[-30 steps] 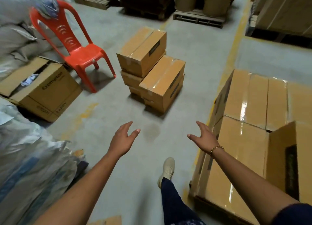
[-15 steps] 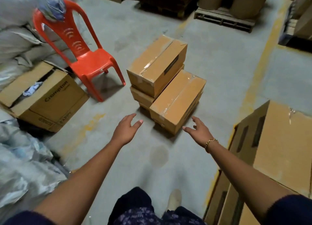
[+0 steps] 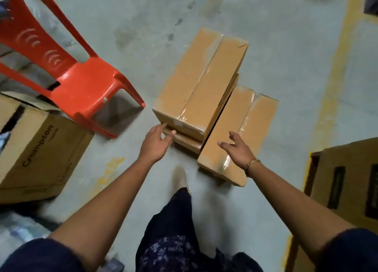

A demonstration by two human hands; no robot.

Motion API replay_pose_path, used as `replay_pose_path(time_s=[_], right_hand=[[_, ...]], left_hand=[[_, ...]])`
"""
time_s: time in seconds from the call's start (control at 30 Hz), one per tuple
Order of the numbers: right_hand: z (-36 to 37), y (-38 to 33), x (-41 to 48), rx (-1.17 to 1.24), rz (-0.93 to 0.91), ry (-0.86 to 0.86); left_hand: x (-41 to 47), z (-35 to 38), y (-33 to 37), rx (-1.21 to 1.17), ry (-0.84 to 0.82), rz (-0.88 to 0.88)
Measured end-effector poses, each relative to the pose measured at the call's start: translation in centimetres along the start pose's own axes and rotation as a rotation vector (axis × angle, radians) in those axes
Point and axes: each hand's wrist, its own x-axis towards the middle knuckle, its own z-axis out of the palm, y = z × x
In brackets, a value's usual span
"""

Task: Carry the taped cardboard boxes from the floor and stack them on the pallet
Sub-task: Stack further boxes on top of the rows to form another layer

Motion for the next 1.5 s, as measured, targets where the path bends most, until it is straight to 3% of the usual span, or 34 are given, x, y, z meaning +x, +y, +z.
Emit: replay_pose_path(time_s=[0.27, 0.6, 1.1, 1.5], right_hand=[[4.7, -6.0, 15.1, 0.244, 0.274, 0.130], [7.4, -4.8, 21.9, 0.366, 0.436, 0.159], [9.0, -3.2, 23.8, 0.652, 0.385, 0.378], [1.1, -3.1, 11.9, 0.673, 0.245, 0.484]], left_hand=[[20.2, -3.4, -1.8, 0.103, -0.117, -0.034], [30.3, -1.3, -3.4, -0.030, -0.349, -0.217], [31.7, 0.7, -3.7, -0.224, -0.317, -0.150], [22.2, 0.1, 4.8, -0.149, -0.305, 0.008]])
